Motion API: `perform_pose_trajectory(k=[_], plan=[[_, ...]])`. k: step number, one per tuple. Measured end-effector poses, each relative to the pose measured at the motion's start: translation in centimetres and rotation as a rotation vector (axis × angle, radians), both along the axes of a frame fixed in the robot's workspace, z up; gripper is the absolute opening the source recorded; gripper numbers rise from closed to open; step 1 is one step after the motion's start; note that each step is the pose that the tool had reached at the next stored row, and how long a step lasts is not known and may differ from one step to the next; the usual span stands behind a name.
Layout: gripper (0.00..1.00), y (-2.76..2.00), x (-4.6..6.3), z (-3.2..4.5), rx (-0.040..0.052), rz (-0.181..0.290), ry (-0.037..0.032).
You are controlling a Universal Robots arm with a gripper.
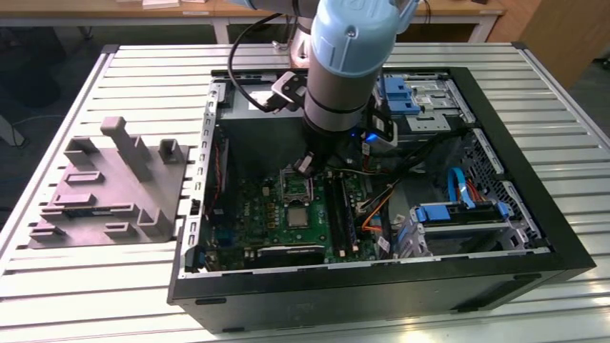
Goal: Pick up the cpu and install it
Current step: 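Close the cpu cover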
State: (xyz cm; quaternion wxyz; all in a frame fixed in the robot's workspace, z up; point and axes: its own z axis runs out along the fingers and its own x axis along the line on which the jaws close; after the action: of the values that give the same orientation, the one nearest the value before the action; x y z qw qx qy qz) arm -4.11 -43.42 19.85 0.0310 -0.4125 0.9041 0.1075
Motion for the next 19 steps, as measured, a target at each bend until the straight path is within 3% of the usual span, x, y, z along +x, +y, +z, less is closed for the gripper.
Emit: perform_pose_trajectory(k=[8,19], plan=[[0.11,0.09,-0.07,0.07,-0.0163,0.000,0.0004],[0.11,0.38,-0.14,0.56,-0.0499,0.000,0.0007]])
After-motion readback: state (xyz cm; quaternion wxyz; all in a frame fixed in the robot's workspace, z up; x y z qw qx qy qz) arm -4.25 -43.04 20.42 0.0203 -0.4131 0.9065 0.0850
